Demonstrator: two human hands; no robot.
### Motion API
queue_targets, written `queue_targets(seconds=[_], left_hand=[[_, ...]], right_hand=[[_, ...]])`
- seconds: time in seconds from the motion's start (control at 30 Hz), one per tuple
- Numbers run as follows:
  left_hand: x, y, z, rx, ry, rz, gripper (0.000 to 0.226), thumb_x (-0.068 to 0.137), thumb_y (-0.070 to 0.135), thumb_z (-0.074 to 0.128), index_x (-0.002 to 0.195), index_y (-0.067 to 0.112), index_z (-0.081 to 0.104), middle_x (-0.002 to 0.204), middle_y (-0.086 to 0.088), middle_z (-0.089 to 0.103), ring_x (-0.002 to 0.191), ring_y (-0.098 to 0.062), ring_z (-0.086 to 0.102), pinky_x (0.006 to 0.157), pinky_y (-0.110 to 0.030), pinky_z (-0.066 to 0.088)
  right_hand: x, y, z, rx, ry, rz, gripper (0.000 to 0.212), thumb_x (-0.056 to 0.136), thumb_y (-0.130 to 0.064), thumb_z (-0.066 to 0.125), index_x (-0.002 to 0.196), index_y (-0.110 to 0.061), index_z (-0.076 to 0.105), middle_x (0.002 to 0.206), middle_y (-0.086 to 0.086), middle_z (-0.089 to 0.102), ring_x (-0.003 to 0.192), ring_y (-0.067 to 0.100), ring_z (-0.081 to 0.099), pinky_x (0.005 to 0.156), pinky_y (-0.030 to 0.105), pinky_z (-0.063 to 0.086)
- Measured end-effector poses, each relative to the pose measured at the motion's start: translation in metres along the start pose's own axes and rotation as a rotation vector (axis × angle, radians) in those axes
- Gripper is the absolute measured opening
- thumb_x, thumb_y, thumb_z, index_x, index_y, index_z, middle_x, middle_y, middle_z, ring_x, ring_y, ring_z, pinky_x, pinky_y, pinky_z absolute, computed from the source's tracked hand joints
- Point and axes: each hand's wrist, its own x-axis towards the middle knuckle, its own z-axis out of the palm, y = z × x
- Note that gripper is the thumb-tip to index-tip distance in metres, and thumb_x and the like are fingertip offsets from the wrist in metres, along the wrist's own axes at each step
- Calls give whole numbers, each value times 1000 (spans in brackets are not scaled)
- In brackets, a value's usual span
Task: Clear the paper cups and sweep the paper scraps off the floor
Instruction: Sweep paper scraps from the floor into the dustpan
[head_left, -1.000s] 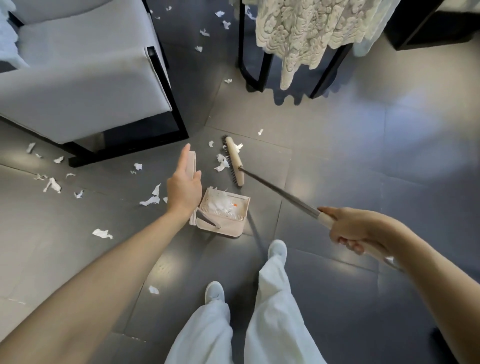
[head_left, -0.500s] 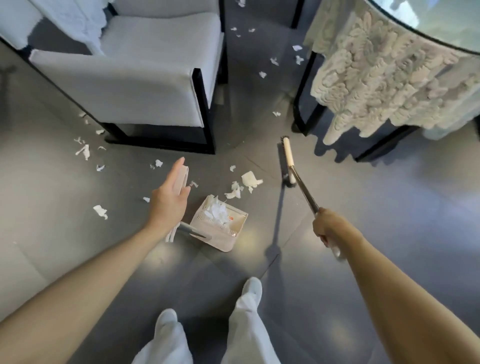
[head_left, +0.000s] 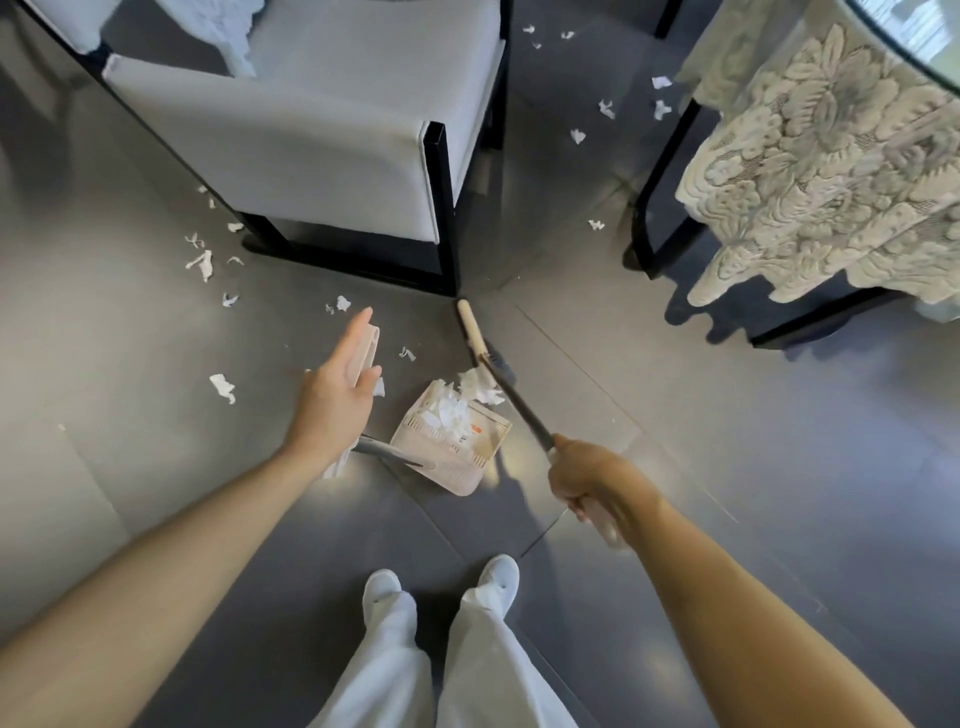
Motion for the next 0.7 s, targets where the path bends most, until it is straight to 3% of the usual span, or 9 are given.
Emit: queue_targets(seconds=[0.07,0.13,0.23,0.33,0.47,0.57,0.7], left_hand=[[2,-1,0,-20,-8,-2,61,97,12,52,148,39,31,132,5,60,95,-32,59,78,-22,37],[1,-3,-1,-24,-26,3,62,97,12,52,148,39,29,136,8,57,105,-31,59,83,-22,37],[-3,-7,-6,-27,-38,17,62,97,11,51,149,36,29,137,5,55,109,-31,57,84,-18,35],[-8,-12,-13,-56,-26,6,62,97,9,50,149,33,29,140,4,53,115,-30,56,82,-13,33],[-22,-25,-26,-62,29,-20,60,96,8,50,149,30,31,136,-1,57,110,-31,57,79,-16,33],[-36,-36,-37,-94,85,-53,60,97,5,50,150,27,31,138,0,54,120,-26,53,83,-7,31],[-43,-49,-45,-101,160,-109,60,97,7,51,150,27,32,134,14,51,122,-21,51,86,-3,28]], right_hand=[[-9,-7,8,64,-39,8,64,85,2,46,146,-13,32,72,7,55,59,17,51,49,24,43],[-16,-9,10,40,-72,8,65,84,2,49,145,-14,32,67,5,53,55,16,48,57,27,45],[-31,-4,4,-6,-84,-2,67,85,5,45,147,-13,28,62,6,52,51,17,46,55,27,43],[-47,1,0,34,-74,17,78,86,7,42,153,-22,15,66,11,58,50,18,50,53,27,45],[-49,-8,-16,69,-8,18,75,88,6,46,153,-22,19,76,11,59,51,17,52,53,28,50],[-28,-21,-24,55,18,1,75,90,4,47,153,-20,16,74,10,59,49,16,52,49,25,50],[3,-37,-11,129,-35,-55,70,91,2,50,152,-20,22,64,11,55,49,17,49,53,29,47]])
